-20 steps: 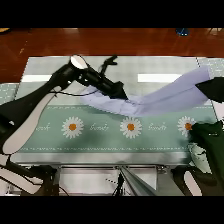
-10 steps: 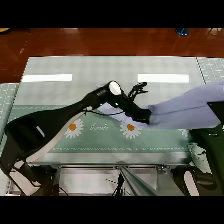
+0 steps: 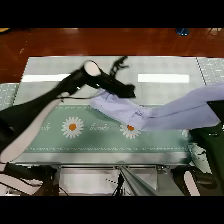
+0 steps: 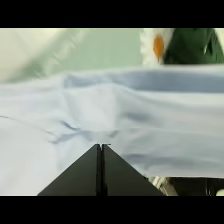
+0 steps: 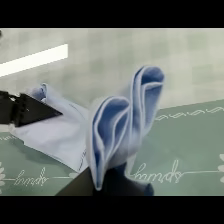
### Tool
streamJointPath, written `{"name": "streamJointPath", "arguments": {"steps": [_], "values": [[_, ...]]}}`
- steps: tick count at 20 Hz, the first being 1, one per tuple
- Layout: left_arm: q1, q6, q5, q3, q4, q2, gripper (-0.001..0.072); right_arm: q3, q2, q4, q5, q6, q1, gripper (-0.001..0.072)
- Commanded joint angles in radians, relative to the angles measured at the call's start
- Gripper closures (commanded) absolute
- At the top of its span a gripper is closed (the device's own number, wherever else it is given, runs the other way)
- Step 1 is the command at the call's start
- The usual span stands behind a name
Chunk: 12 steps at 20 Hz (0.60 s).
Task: Fold the shirts.
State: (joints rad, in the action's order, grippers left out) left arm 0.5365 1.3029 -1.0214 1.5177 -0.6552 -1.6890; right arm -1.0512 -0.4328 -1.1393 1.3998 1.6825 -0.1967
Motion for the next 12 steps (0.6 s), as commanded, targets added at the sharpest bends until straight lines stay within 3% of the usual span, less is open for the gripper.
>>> {"name": "streamJointPath", "arguments": {"steps": [1,3,6,12], "values": [[-0.204,0.011,-0.009,0.000,-0.055,0.159,0.0686,0.000,-0.127,0.120,-0.108,-0.130,0.000,0.0689],[-0.321,0.011,-0.010,0.000,-0.108,0.262,0.0686,0.000,-0.227,0.169,-0.193,-0.176,0.040,0.0689],[-0.500,0.031,-0.035,0.000,-0.167,0.407,0.0686,0.000,-0.389,0.132,-0.346,-0.184,0.252,0.0689],[-0.676,0.037,-0.175,0.000,-0.169,0.565,0.0685,0.000,-0.774,0.156,-0.863,-0.164,0.679,0.0689]]}}
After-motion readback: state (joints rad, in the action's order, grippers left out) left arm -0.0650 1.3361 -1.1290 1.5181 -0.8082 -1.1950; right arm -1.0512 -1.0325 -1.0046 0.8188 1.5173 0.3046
